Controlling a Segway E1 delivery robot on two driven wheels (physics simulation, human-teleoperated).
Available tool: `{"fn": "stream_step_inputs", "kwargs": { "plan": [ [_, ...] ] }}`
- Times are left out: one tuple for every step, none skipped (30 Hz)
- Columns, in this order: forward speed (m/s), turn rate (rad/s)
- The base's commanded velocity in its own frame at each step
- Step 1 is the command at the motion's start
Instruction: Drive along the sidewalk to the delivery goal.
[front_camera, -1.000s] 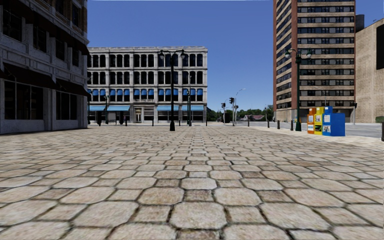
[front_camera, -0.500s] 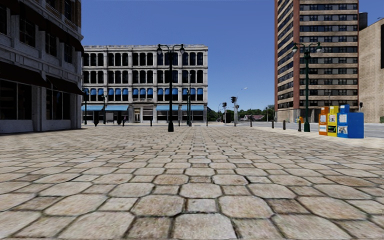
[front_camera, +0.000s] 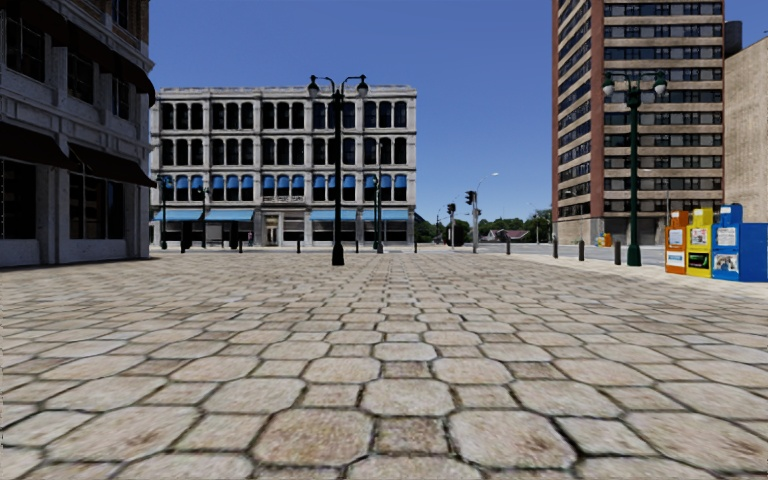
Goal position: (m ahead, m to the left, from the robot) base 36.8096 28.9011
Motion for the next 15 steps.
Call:
{"fn": "stream_step_inputs", "kwargs": {
  "plan": [
    [2.0, 0.0],
    [2.0, 0.0],
    [2.0, 0.0],
    [2.0, 0.0],
    [2.0, 0.0],
    [2.0, 0.0],
    [2.0, 0.0],
    [2.0, 0.0],
    [2.0, 0.0],
    [2.0, 0.0],
    [2.0, 0.0],
    [2.0, 0.0],
    [2.0, 0.0],
    [2.0, 0.0],
    [2.0, 0.0]
  ]
}}
